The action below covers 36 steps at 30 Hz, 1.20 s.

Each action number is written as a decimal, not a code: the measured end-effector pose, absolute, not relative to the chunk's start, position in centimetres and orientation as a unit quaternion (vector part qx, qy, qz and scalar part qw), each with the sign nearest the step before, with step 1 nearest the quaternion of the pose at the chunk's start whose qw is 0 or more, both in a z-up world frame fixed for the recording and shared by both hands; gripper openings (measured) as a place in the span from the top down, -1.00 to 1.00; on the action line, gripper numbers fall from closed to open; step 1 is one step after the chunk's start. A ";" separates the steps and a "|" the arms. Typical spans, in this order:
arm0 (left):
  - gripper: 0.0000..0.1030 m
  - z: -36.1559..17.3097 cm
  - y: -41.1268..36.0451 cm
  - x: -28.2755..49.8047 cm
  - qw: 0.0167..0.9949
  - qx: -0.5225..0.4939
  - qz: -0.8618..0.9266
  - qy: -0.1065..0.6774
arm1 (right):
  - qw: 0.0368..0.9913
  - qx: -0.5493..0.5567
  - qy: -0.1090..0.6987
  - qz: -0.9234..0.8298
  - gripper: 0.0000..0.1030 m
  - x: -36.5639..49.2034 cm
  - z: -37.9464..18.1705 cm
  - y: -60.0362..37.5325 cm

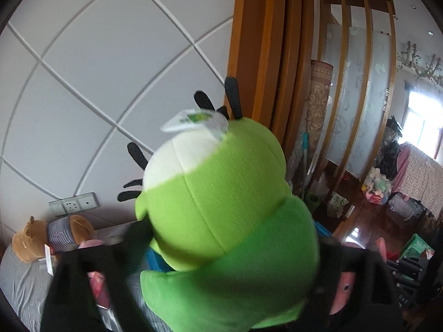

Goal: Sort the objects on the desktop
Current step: 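Carry the frog and Peppa pig over the blue crate and open both tools, then grasp the white Tylenol box with the left tool while the right tool grasps the pink tissue pack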

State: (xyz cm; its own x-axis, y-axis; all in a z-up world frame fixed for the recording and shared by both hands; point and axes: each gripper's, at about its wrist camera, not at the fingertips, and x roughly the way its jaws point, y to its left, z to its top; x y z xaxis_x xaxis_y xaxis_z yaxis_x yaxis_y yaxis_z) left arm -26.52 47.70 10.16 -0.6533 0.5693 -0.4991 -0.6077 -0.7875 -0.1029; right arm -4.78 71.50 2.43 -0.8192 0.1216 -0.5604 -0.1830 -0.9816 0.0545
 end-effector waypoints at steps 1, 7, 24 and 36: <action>-1.00 9.9 48.1 -26.7 0.322 -0.268 0.907 0.045 | 0.078 -0.298 0.048 0.950 0.79 -5.2 2.1 71.6; -1.00 8.8 46.8 -27.4 0.305 -0.279 0.910 0.042 | 0.088 -0.296 0.035 0.950 -0.99 -5.9 1.2 71.9; -1.00 -6.8 21.8 -28.7 0.103 -0.389 0.914 0.049 | -0.036 -0.278 -0.011 0.960 -0.99 -9.2 2.2 58.6; -1.00 -24.3 11.1 -36.3 0.089 -0.492 0.866 0.036 | -0.085 -0.335 -0.044 0.937 -1.00 -13.9 -1.2 43.6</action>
